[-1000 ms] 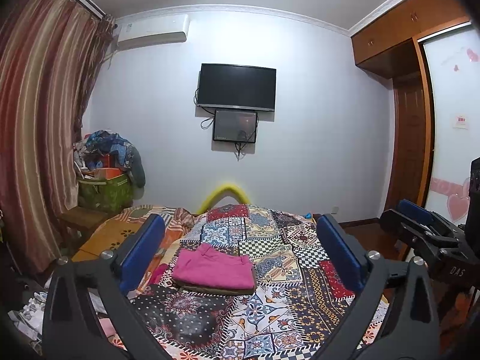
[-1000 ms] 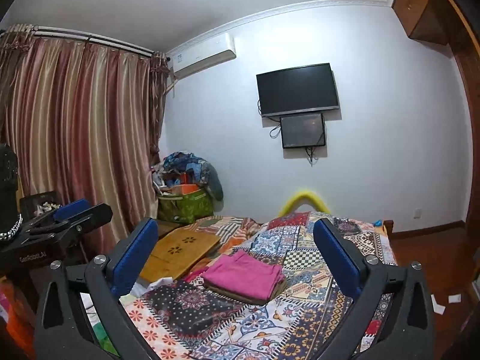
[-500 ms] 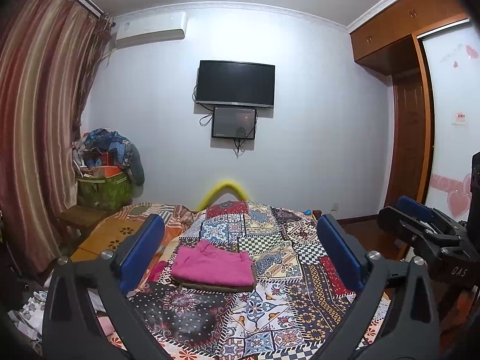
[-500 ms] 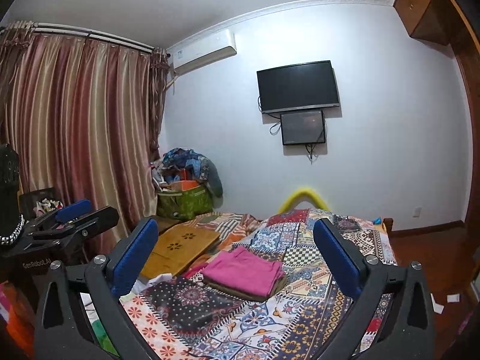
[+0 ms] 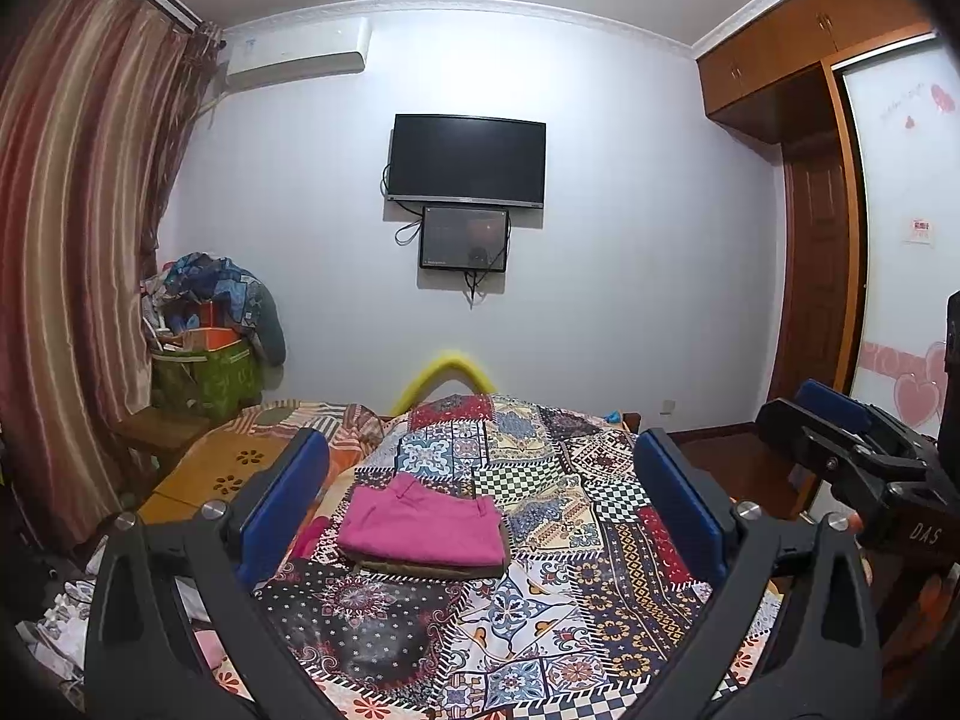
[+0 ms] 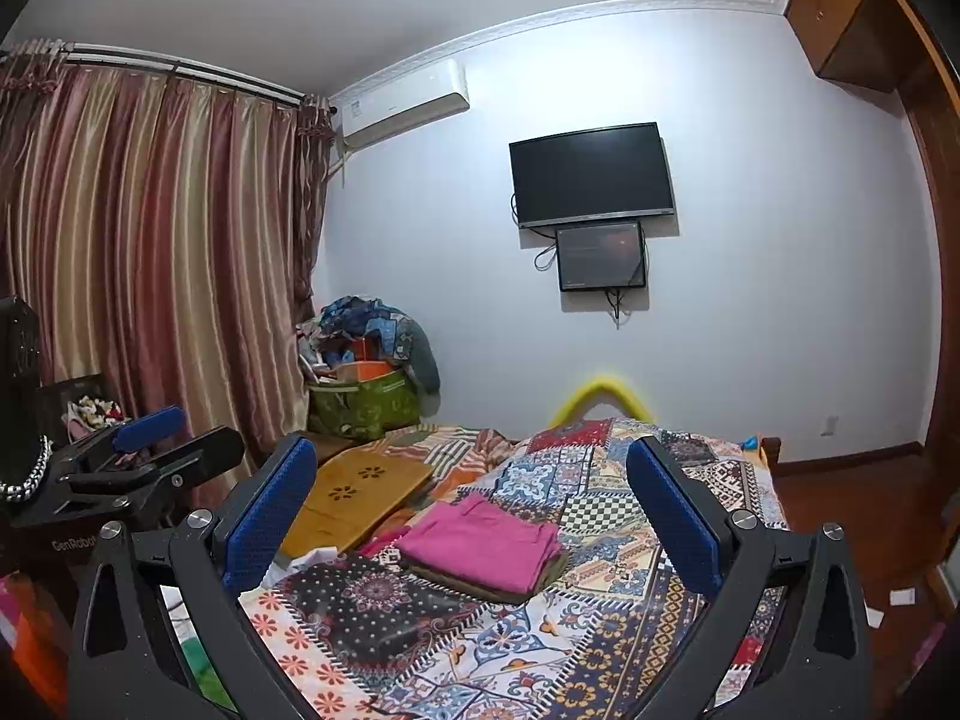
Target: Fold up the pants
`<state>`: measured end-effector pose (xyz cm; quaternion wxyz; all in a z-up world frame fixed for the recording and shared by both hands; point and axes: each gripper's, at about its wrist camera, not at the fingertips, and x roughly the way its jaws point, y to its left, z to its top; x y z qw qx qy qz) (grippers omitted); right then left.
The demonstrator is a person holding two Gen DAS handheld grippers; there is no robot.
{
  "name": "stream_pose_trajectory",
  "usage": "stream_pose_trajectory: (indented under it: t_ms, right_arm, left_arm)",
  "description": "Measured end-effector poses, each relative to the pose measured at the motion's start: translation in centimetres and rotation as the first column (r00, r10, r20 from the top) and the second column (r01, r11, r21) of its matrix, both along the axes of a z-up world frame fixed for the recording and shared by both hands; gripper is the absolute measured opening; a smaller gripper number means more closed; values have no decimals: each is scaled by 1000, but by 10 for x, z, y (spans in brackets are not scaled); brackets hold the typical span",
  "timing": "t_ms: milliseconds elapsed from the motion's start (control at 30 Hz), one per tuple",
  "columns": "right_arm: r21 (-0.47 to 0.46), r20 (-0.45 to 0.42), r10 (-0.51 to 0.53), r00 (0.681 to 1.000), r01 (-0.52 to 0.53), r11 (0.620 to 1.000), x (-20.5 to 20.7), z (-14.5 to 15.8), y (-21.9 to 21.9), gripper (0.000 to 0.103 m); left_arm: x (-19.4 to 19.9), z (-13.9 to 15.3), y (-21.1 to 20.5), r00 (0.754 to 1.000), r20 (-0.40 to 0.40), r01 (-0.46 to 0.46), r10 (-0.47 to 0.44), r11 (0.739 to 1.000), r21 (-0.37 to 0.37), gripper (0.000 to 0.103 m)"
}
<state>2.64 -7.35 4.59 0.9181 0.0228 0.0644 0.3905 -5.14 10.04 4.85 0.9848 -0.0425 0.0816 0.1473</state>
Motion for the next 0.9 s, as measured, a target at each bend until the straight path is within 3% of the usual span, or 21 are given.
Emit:
stream_pose_trajectory:
  t_ms: [900]
  right_arm:
    - [4,-13,-17,1000,17,1000,-1,1,-5,103]
  left_arm:
    - [3,0,6,1000,-6,24,-24,1000,-8,103]
